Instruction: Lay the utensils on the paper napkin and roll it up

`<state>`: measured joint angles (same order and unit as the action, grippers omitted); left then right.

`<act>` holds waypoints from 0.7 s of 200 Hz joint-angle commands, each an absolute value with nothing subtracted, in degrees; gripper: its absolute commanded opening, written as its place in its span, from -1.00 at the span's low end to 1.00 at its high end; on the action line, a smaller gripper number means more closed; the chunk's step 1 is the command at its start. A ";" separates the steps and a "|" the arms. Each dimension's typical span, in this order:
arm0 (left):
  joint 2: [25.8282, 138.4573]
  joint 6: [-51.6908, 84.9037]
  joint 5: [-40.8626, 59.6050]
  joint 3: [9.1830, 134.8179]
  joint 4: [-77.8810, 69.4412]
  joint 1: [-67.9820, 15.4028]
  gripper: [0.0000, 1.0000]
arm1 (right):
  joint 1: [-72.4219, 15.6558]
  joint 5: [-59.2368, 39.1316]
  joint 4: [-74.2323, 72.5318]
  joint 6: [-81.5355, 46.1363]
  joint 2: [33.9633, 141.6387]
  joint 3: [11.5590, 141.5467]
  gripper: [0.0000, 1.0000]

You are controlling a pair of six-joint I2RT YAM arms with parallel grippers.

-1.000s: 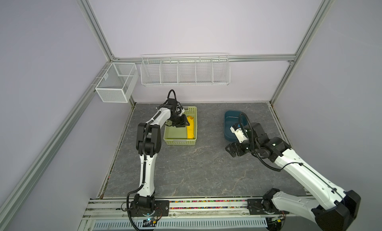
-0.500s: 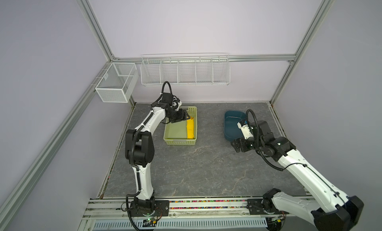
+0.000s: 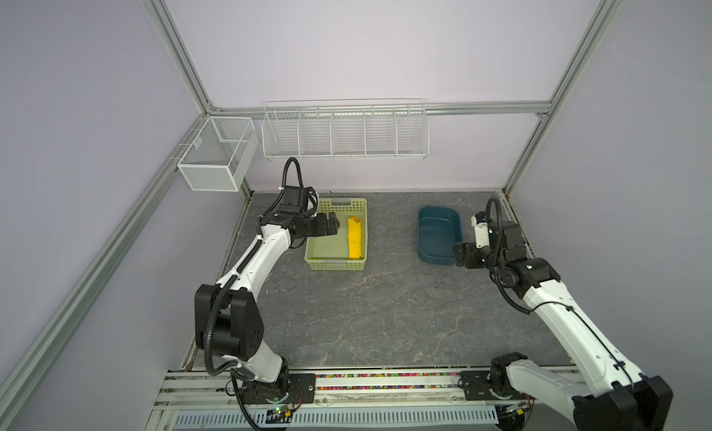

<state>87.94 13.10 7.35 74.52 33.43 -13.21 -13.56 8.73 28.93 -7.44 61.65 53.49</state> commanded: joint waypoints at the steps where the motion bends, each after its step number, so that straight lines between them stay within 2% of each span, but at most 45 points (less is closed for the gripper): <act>1: 82.38 14.37 -5.48 67.83 26.96 -11.51 0.99 | -12.13 14.42 21.94 -6.28 61.69 50.72 0.78; 35: 75.94 13.34 -14.38 57.26 20.16 -8.49 0.99 | -7.25 18.00 13.32 -6.12 61.00 43.72 0.79; 73: 72.64 11.96 -18.65 46.28 10.12 -6.07 0.99 | -4.45 22.52 -0.52 -3.95 60.32 34.77 0.78; 103: 71.89 8.37 -19.76 37.55 -1.32 -6.06 0.99 | -3.28 24.37 -9.32 -4.08 66.13 32.18 0.78; 140: 72.66 3.79 -20.64 26.35 -21.44 -5.48 0.99 | -3.01 23.36 -30.18 -3.01 74.64 26.59 0.79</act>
